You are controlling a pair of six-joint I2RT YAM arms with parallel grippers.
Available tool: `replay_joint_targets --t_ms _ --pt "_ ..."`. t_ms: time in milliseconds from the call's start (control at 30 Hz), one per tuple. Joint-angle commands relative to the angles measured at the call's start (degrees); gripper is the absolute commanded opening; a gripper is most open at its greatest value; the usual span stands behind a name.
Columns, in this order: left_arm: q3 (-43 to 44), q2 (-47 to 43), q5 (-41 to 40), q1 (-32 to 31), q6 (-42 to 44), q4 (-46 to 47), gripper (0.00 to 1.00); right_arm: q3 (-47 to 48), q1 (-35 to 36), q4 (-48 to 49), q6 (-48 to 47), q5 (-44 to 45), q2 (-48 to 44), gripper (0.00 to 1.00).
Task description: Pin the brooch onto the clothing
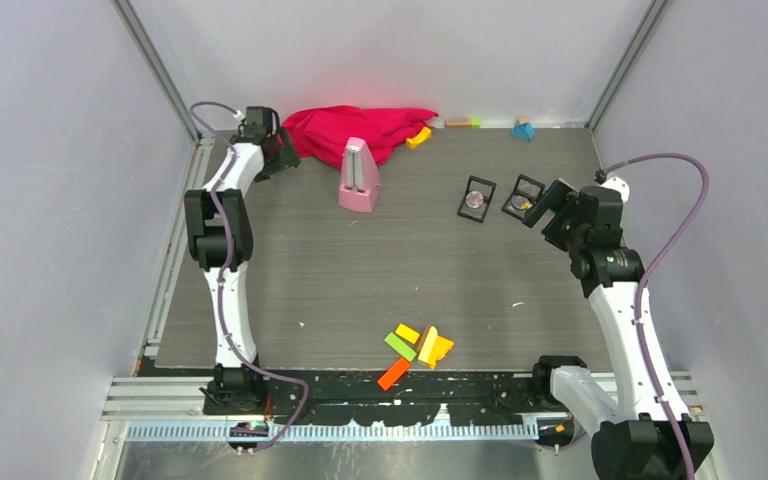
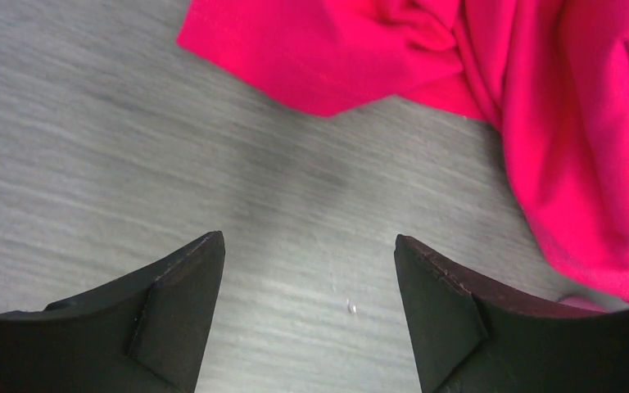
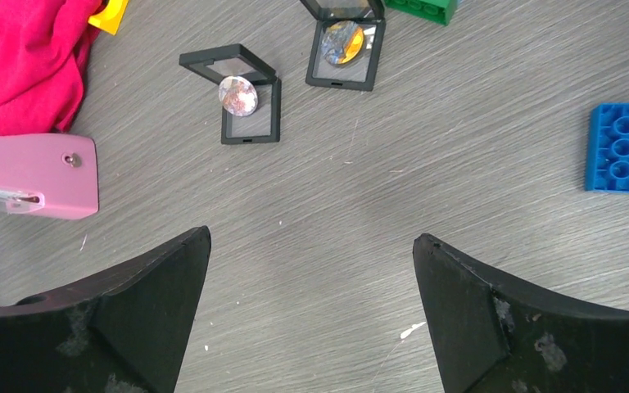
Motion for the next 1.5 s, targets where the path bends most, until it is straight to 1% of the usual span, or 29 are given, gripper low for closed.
replay_joint_targets --t_ms 0,133,367,467,567,600,700,733,800,867,900,1033,1167,1300,1333,1467 --pt "8.29 5.76 -3.04 0.38 2.31 -1.11 0.78 1.36 -0.13 1.12 -0.23 -2.86 1.67 0.98" --pt "13.41 9.39 -3.75 0.38 3.84 -2.61 0.78 1.26 -0.13 1.08 -0.29 -3.54 2.69 0.98" --pt "18.18 13.62 -4.56 0.38 5.43 -2.05 0.76 1.36 -0.13 1.11 -0.24 -4.44 4.99 0.97" --pt "20.29 15.23 -4.74 0.38 5.69 -1.97 0.76 1.47 -0.13 1.12 -0.04 -4.44 5.93 0.97" --pt "22.37 17.05 -4.44 0.38 6.24 -1.89 0.71 1.60 -0.13 1.03 0.16 -5.96 6.50 0.97" --pt "23.04 17.73 -4.43 0.38 6.44 -1.89 0.66 1.68 -0.13 1.05 0.19 -6.38 6.76 0.96" --pt "24.76 19.19 -4.84 0.38 6.37 -1.61 0.44 1.97 -0.13 1.03 0.28 -6.62 7.07 0.96" --pt "24.70 19.23 -5.36 0.38 6.20 -1.20 0.33 2.10 -0.13 0.98 0.31 -6.64 7.13 0.96" --pt "23.72 18.41 -6.40 0.38 6.13 0.49 0.15 2.29 -0.13 0.69 0.39 -6.56 7.15 0.96" --pt "21.51 15.70 -7.23 0.38 6.37 3.04 0.02 2.42 -0.13 0.47 0.32 -6.49 7.14 0.96" --pt "19.67 13.76 -7.57 0.38 6.58 4.71 0.00 2.47 -0.13 0.38 0.30 -6.43 7.14 0.96" --pt "11.62 3.86 -9.68 0.38 7.52 11.62 0.00 2.68 -0.13 0.09 0.32 -6.45 7.29 0.96" --pt "5.10 -7.15 -10.14 0.38 8.99 15.36 0.00 3.11 -0.13 0.11 0.53 -7.82 7.25 0.95" --pt "0.05 -17.79 -7.33 0.38 10.26 15.66 0.00 3.07 -0.13 0.09 0.56 -9.58 6.58 0.94" --pt "-1.08 -21.58 -6.86 0.38 10.34 15.12 0.00 3.02 -0.13 0.09 0.56 -9.83 6.12 0.94" --pt "-6.68 -34.52 -6.97 0.38 10.50 14.18 0.00 2.95 -0.13 -0.11 0.48 -11.07 4.64 0.93"
